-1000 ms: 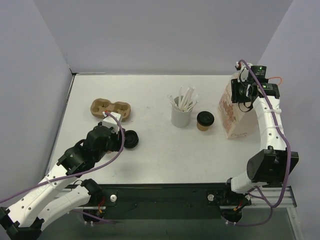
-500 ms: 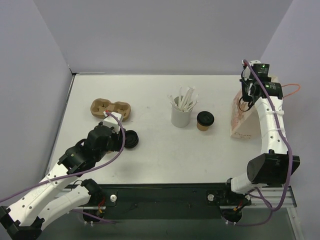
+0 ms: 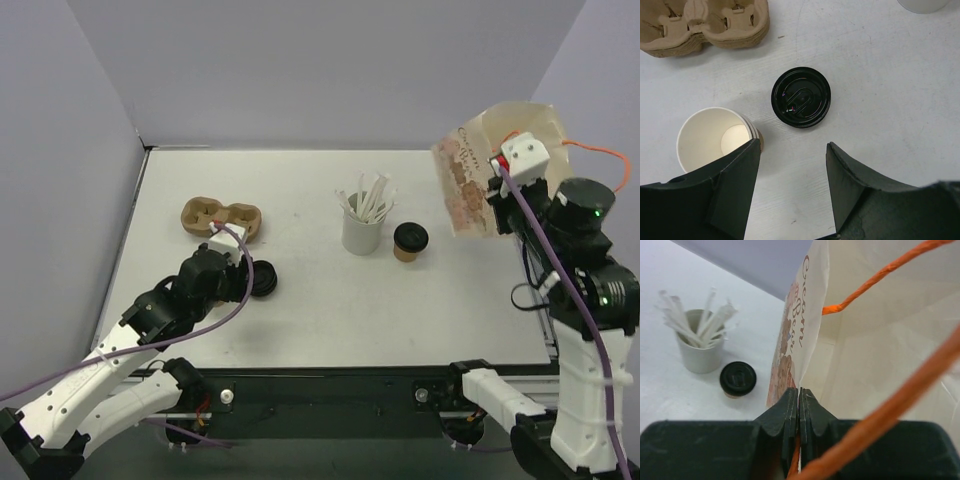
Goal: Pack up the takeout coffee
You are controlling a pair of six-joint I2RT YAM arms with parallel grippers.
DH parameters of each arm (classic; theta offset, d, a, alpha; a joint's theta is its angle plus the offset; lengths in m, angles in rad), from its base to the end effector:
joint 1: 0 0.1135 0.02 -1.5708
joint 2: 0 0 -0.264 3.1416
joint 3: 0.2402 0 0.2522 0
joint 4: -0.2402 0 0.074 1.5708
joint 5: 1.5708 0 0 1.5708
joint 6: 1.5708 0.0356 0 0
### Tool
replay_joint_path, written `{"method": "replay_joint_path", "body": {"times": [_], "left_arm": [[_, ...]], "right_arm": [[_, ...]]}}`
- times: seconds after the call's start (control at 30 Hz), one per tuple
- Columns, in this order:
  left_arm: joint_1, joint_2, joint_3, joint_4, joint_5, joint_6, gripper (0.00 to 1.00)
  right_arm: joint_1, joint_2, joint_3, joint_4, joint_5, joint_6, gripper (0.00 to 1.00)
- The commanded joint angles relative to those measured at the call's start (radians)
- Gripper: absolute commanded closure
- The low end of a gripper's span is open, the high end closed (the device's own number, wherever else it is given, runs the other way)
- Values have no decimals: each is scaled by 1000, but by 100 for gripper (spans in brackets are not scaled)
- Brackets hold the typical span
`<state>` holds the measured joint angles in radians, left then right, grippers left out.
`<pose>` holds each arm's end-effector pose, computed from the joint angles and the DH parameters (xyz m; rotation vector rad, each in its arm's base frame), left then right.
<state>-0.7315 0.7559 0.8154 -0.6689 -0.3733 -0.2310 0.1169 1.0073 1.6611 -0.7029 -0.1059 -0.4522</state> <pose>0.1253 -0.0950 0.3077 0.3238 2.1123 -0.1574 0.1448 0.0208 0.5279 -0.5333 1.5322 -0.1727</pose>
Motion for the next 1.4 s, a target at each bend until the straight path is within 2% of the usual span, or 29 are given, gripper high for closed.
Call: {"method": "replay_joint_path", "body": {"times": [0.0,0.07,0.37,0.7,0.87,0.97,1.1,1.13,1.17,1.23,1.27,1.37], "left_arm": [[0,-10,8,28,-52,-10,36],[0,-15,11,23,-65,-16,35],[1,-27,19,2,-173,-56,35],[4,-84,31,-26,-282,-90,35],[11,-173,30,-24,-340,-111,35],[14,-233,21,-8,-348,-110,35],[14,-299,7,14,-349,-103,35],[15,-312,7,14,-352,-103,35],[15,-317,4,14,-357,-103,35],[15,-323,4,12,-366,-105,36],[15,-322,4,11,-368,-105,36],[17,-314,8,6,-368,-108,35]], "right_arm": [[20,-90,14,-40,-332,-34,100],[20,-120,2,-62,-481,-31,100],[30,-231,-148,-92,-849,-2,99],[46,-279,-277,-23,-939,40,100],[108,-269,-307,-3,-859,27,100],[191,-262,-331,11,-801,0,100],[415,-217,-348,16,-560,-31,100],[529,-187,-343,-1,-508,-43,100],[584,-170,-331,-9,-389,-72,100],[726,-116,-320,-29,-286,-104,100],[757,-101,-314,-32,-211,-136,100],[848,-21,-299,-49,-114,-202,100]]}}
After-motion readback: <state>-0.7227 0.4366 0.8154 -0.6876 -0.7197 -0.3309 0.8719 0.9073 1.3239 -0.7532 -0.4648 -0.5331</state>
